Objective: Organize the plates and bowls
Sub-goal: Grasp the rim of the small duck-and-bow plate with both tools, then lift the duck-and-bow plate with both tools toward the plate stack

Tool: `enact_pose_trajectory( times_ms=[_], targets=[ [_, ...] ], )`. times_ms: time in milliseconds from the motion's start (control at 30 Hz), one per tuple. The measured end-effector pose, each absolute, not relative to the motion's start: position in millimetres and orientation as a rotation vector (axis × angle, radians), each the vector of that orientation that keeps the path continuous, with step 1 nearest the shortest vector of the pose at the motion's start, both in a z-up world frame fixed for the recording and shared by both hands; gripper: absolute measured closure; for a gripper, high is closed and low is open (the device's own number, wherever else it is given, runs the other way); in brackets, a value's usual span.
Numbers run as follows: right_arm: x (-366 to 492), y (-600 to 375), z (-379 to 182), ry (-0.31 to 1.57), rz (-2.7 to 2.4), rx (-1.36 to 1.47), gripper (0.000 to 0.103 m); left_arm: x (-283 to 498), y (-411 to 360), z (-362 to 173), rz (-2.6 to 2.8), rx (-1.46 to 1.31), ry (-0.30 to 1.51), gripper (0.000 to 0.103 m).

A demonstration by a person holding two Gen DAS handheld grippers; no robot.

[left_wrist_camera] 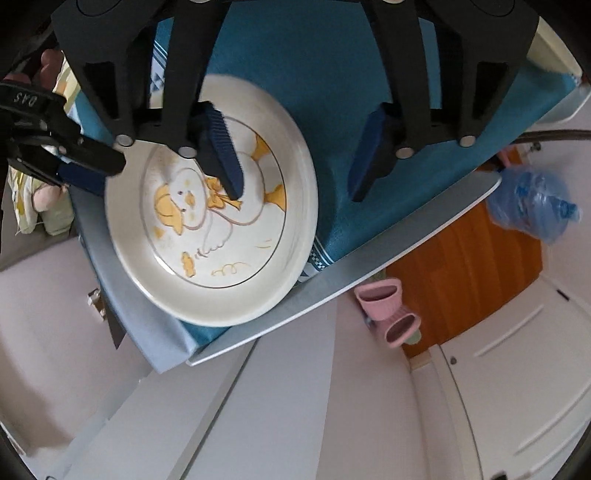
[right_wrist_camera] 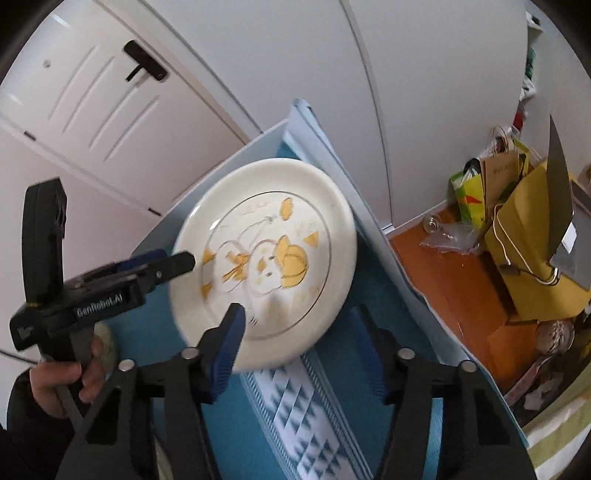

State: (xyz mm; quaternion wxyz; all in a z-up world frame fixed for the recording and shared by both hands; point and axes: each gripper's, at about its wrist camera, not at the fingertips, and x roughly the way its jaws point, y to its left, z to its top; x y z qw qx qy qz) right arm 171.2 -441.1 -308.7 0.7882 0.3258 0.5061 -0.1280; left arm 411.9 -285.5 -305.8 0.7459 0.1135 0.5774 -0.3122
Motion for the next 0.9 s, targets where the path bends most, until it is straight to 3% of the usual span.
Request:
enact_pose_trajectory(
  times_ms=[133, 200, 400, 900],
  targets=[
    [178, -451, -319, 1.097, -0.316, 0.698, 0.068, 416, -290, -316, -0.698, 0.238, 1.278, 0.064],
    [181, -452, -321, 1.1, -0.321, 0.696, 0.07, 416, -294, -318, -0.698, 0.262, 1.271, 0.073],
    [185, -457, -330, 1.119, -0.34, 0.713, 0.089, 421, -295, -319, -0.672, 0.233, 1.261, 0.079],
    [183, -459, -322, 1.102, -0.31, 0.688, 0.089, 412, -295, -305, -0.632, 0.244, 1.24, 0.079]
  ],
)
